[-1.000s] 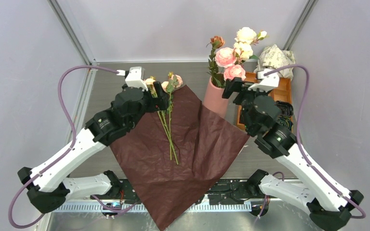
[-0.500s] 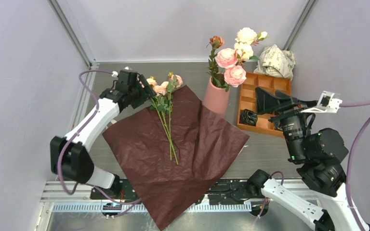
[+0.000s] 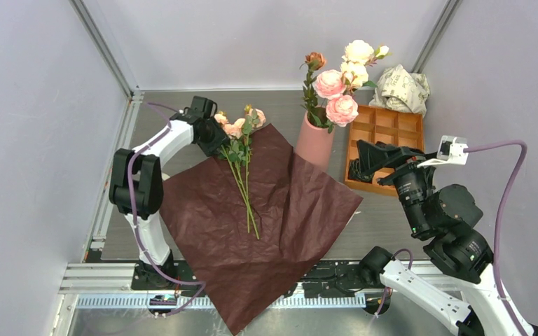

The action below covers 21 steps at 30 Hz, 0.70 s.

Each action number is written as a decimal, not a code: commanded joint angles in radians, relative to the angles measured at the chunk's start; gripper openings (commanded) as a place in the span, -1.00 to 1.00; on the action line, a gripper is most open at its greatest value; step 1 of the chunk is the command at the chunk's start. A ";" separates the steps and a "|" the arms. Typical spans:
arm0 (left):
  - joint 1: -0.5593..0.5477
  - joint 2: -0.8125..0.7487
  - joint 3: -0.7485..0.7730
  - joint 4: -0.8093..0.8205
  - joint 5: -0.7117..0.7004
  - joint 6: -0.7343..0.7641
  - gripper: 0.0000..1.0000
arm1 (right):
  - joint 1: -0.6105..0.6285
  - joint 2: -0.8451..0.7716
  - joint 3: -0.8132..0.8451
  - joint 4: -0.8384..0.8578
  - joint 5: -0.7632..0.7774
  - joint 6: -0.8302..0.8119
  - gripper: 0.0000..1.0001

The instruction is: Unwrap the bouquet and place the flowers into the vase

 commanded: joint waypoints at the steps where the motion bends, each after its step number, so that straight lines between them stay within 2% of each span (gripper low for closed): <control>1: 0.003 0.047 0.107 -0.055 -0.061 -0.006 -0.03 | -0.001 -0.018 -0.012 0.011 0.000 0.013 0.90; 12: 0.002 0.118 0.144 -0.114 -0.125 -0.011 -0.25 | -0.002 -0.025 -0.019 -0.002 0.030 -0.015 0.93; 21: 0.003 0.212 0.206 -0.124 -0.110 -0.007 -0.30 | 0.000 -0.027 -0.019 -0.013 0.030 -0.010 0.93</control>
